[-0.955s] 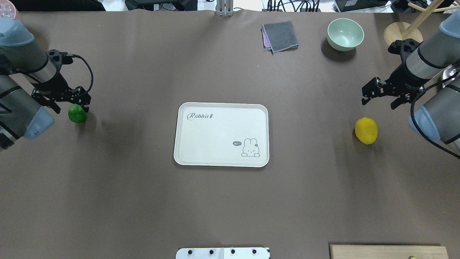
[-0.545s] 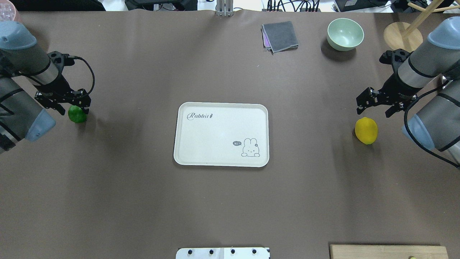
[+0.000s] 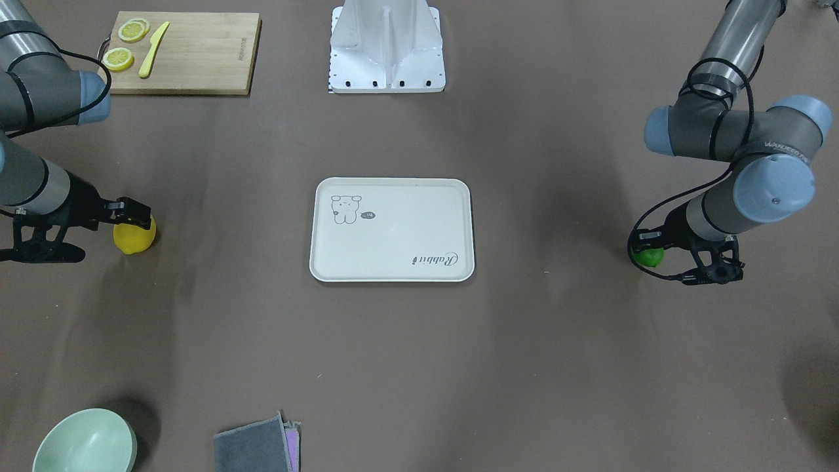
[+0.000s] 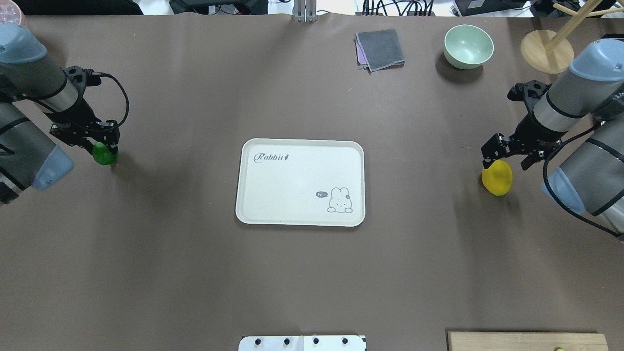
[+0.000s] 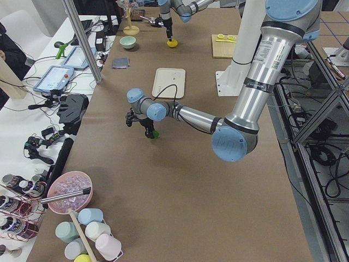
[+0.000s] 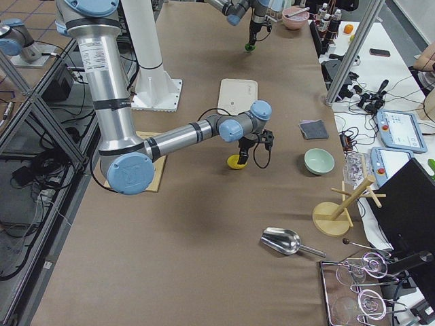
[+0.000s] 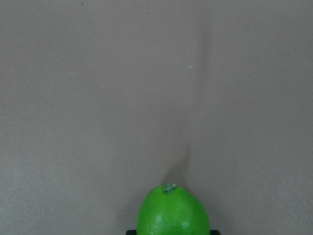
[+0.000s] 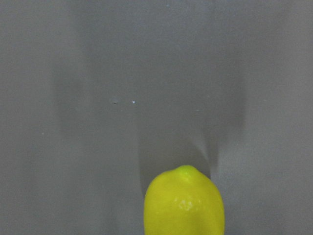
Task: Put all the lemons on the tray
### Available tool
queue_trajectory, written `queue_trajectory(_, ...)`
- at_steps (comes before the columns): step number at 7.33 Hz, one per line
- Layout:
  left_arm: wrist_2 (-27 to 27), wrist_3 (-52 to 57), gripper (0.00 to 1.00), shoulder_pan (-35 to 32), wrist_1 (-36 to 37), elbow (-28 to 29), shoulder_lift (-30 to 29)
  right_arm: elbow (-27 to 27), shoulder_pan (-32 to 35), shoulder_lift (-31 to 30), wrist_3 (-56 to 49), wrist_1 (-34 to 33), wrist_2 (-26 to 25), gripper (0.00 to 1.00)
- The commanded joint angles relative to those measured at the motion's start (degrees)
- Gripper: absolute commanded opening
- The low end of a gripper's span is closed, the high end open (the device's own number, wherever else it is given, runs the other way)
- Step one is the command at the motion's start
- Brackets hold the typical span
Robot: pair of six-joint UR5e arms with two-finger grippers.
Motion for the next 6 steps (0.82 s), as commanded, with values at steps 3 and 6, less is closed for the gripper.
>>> queue_trajectory(3,-3.5,13.2,0.0,-8.6,19.3,-7.8,-0.6,-0.6,-2.0,-0.1,-1.2,-0.2,-0.4,0.99)
queue_trajectory(6,-3.6,24.0,0.0,-15.2,33.1,-12.8,-2.9,-2.7,-0.7,-0.4,-6.0,-0.5,-0.5,0.99)
